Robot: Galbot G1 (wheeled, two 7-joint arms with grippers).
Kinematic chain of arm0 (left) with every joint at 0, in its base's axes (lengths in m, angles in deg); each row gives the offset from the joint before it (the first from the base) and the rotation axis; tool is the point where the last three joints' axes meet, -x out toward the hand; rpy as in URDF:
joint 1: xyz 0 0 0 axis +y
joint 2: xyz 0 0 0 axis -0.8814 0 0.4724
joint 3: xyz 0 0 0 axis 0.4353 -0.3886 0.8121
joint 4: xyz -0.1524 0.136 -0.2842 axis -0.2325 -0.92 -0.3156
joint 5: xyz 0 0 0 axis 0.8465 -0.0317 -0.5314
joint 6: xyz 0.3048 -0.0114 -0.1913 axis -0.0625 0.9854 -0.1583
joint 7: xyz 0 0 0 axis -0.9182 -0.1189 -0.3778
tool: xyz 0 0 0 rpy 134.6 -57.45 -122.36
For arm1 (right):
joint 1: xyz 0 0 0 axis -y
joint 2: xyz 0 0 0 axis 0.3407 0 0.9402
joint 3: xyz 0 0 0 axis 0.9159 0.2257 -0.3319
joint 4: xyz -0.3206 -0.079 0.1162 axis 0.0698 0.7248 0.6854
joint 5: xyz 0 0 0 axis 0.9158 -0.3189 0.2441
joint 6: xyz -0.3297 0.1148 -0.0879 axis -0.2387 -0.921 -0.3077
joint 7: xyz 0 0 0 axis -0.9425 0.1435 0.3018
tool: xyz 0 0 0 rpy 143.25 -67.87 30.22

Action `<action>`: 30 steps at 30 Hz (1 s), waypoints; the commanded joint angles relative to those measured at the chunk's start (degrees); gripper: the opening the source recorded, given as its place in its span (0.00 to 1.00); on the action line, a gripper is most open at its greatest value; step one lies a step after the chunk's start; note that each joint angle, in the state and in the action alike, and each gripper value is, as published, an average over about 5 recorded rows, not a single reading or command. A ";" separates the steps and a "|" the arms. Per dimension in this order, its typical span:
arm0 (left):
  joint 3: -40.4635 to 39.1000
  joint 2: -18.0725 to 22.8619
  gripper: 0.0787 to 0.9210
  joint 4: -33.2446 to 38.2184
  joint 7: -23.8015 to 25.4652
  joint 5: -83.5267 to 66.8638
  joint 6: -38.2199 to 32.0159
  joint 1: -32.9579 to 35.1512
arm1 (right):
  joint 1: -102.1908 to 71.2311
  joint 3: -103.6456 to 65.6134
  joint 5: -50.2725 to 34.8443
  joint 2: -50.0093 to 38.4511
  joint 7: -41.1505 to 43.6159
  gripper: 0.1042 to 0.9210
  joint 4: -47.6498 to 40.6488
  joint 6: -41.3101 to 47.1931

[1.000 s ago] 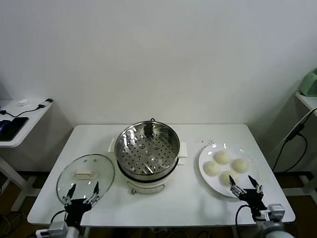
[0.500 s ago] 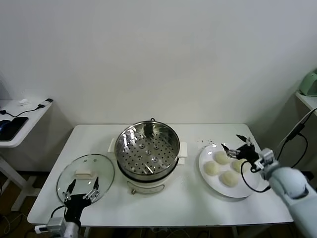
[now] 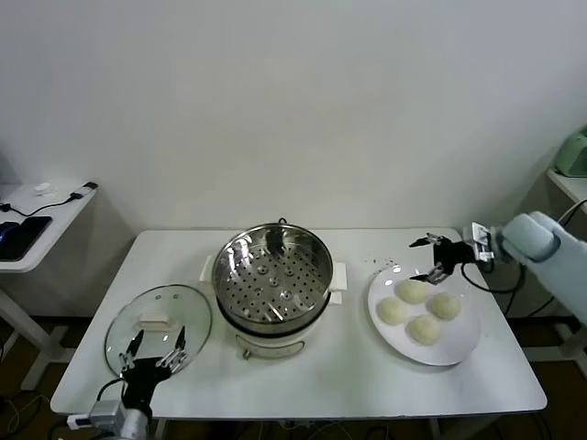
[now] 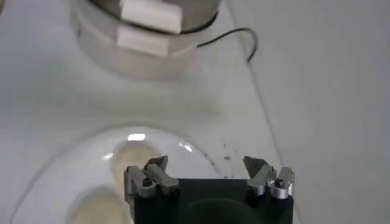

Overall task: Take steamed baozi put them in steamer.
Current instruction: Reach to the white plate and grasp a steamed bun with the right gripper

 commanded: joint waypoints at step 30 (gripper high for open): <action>-0.28 0.94 0.88 0.24 0.70 1.06 -0.07 0.52 | -2.58 14.26 1.85 20.26 -1.70 0.88 -23.25 10.38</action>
